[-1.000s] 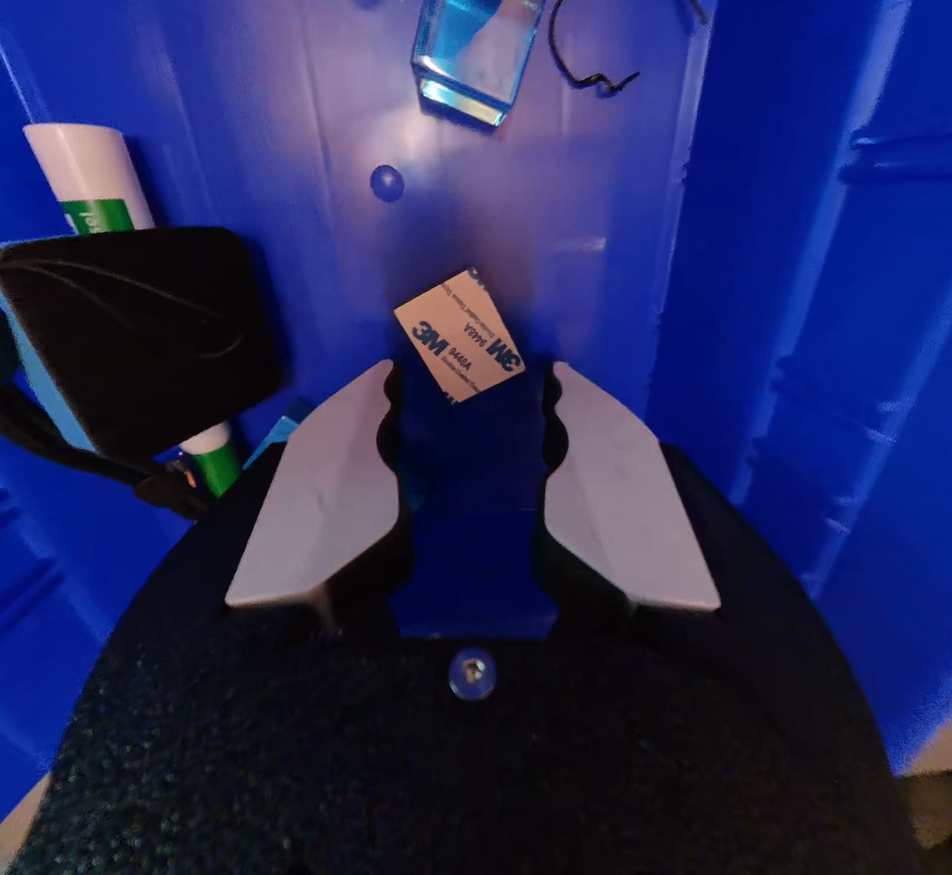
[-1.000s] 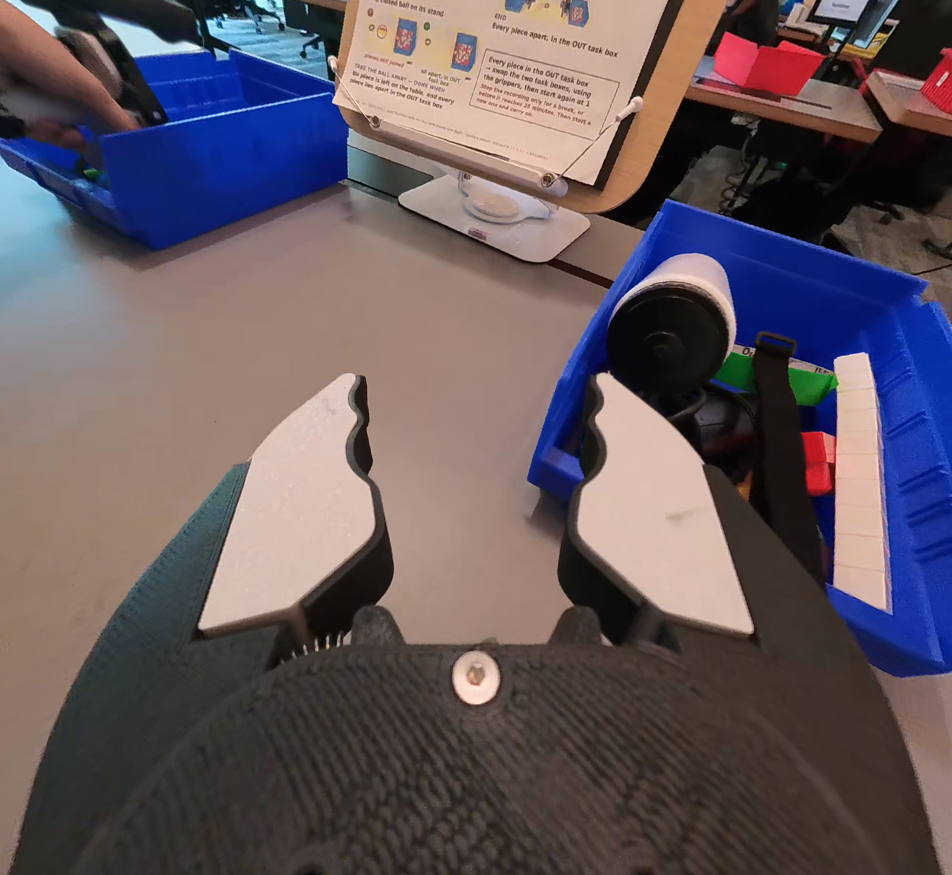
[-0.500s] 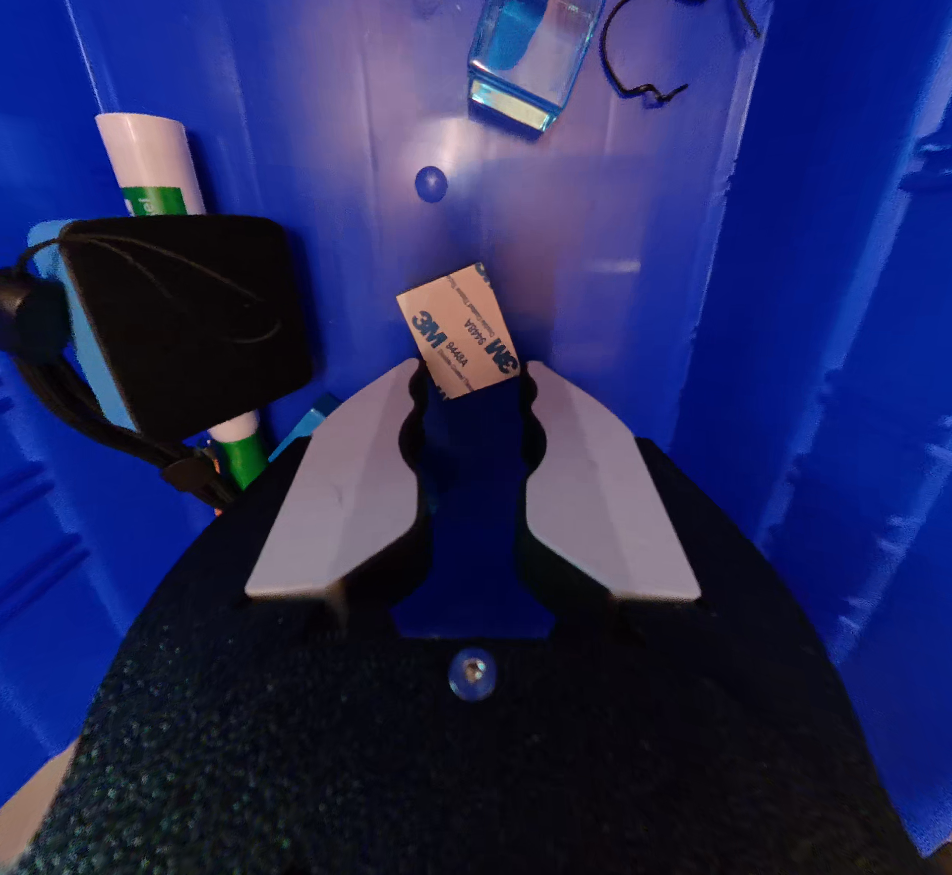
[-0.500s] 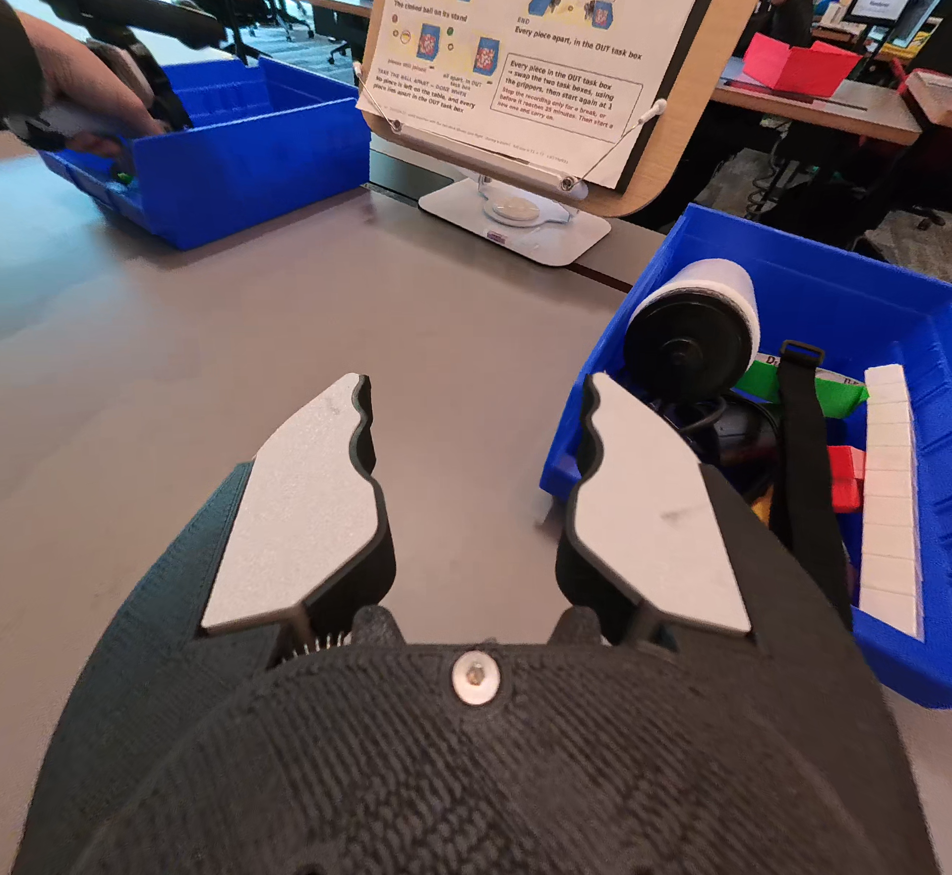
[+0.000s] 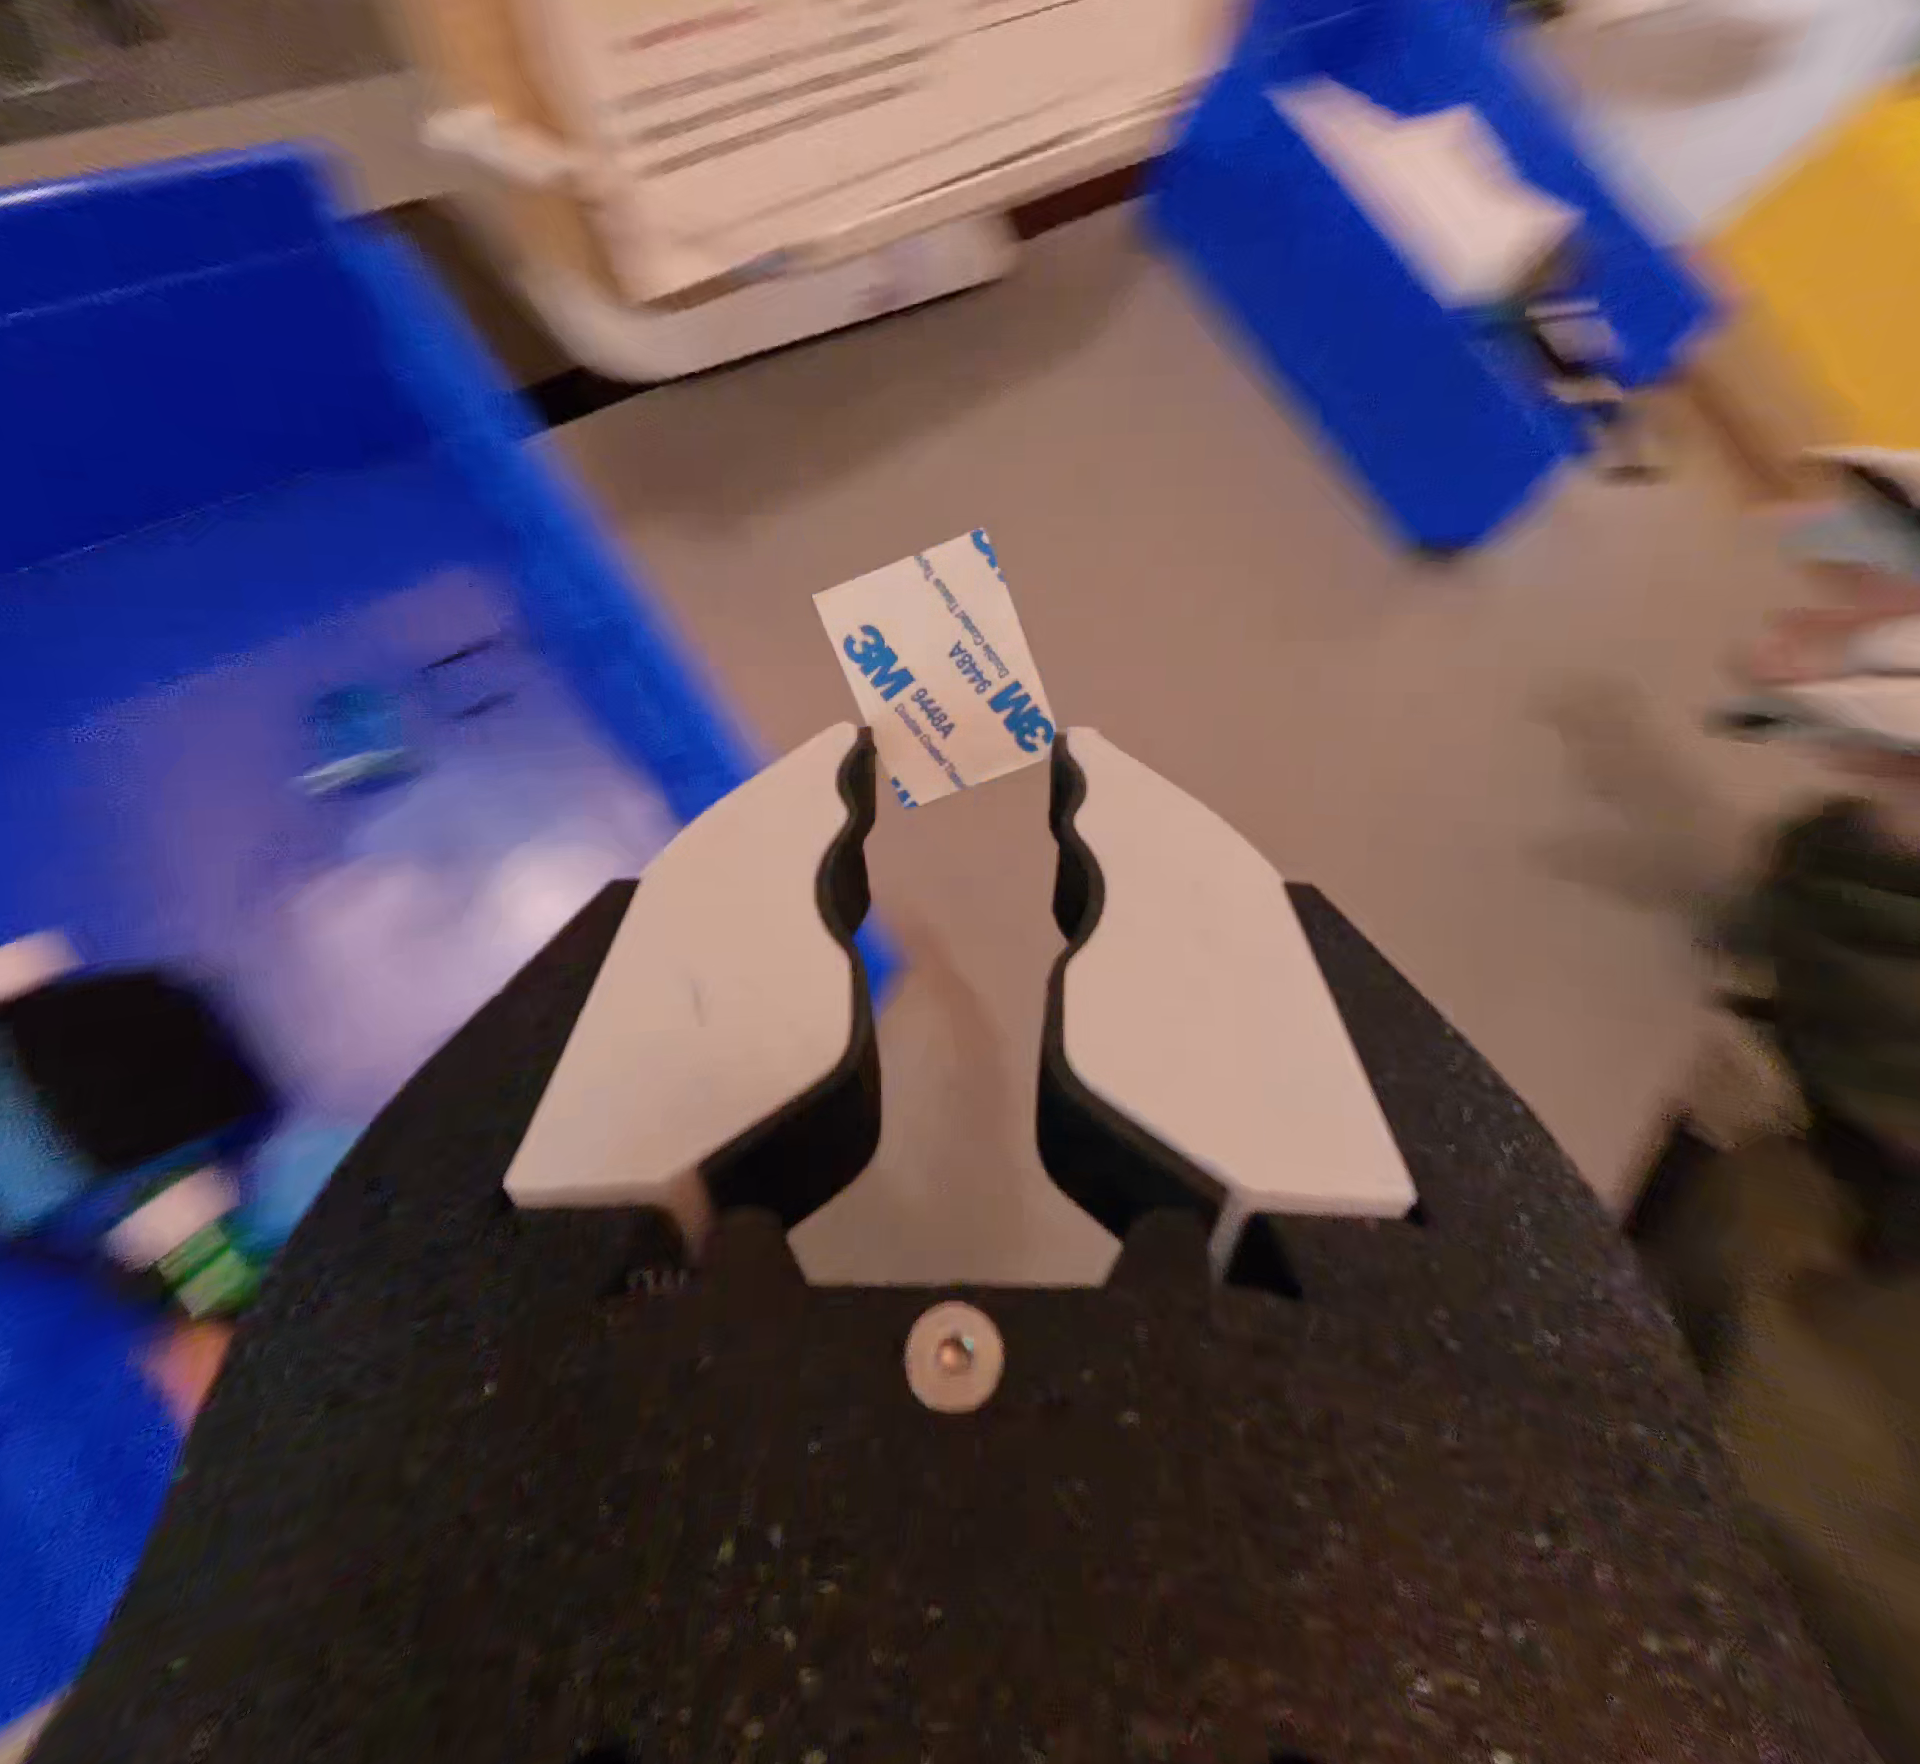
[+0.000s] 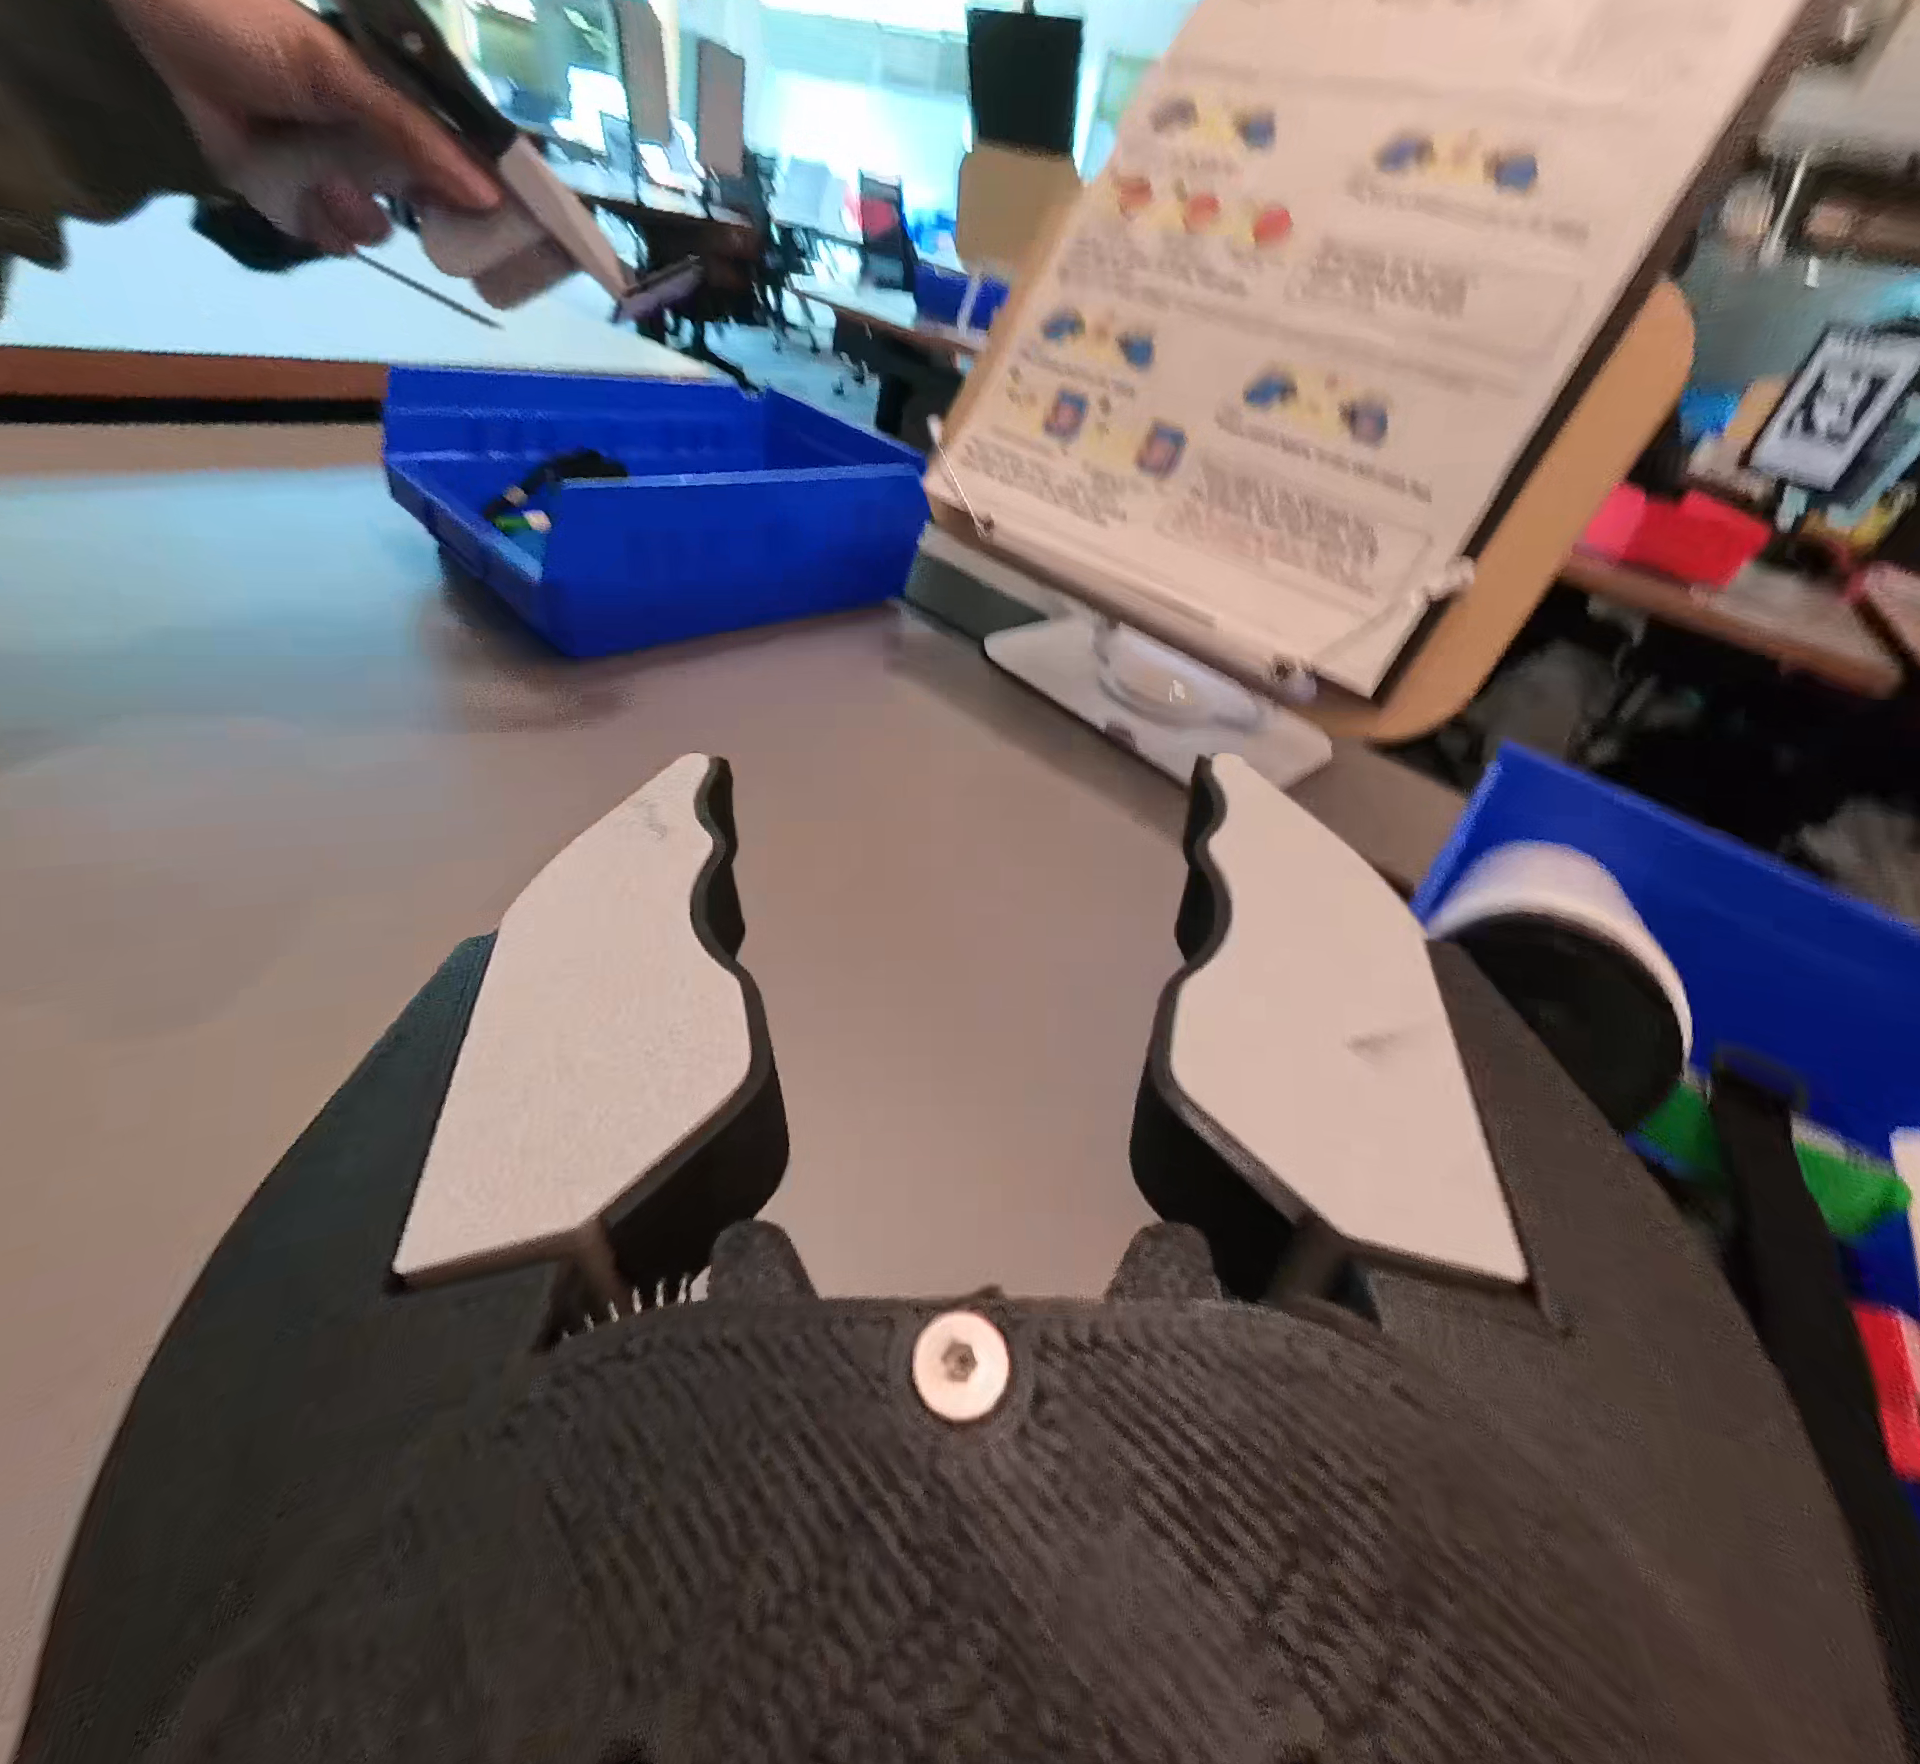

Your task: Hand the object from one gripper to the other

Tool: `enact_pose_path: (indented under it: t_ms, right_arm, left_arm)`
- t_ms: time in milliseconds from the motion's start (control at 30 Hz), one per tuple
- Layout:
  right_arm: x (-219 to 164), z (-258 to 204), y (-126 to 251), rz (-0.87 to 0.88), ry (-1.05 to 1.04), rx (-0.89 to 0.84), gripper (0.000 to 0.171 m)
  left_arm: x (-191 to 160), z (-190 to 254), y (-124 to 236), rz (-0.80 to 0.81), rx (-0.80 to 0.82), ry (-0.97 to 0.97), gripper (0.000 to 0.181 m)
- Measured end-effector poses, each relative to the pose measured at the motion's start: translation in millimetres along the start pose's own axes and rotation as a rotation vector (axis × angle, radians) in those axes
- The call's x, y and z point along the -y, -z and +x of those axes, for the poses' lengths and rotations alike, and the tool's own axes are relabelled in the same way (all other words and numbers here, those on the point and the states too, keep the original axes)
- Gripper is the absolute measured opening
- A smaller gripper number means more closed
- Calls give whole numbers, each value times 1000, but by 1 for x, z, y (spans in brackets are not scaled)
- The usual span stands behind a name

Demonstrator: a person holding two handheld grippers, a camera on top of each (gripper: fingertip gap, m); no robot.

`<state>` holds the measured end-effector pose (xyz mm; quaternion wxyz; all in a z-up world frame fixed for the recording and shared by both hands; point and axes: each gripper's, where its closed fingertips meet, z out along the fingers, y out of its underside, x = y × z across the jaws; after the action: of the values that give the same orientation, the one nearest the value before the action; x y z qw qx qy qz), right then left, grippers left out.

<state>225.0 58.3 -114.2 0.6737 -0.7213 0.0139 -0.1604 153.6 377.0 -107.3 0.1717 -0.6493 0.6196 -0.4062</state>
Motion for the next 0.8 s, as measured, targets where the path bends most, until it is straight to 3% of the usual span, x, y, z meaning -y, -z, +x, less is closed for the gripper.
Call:
enact_pose_path:
  t_ms: [33, 200, 367, 533, 800]
  right_arm:
    - [7, -7, -3, 41, 39, 6, 83]
    - [23, -51, -19, 123, 301, 25, 85]
    - [16, -74, -27, 130, 410, 80, 81]
    - [9, -84, -23, 161, 335, 193, 66]
    - [-6, -79, -34, 117, 348, 139, 48]
  left_arm:
    - [5, 34, 1, 40, -140, -20, 32]
    - [-15, 182, -18, 103, -761, -96, 32]
    - [-56, 256, -56, 36, -1207, 4, 31]
    - [-72, 273, -88, 39, -1312, 73, 31]
    - [-82, 266, -97, 64, -1306, 118, 31]
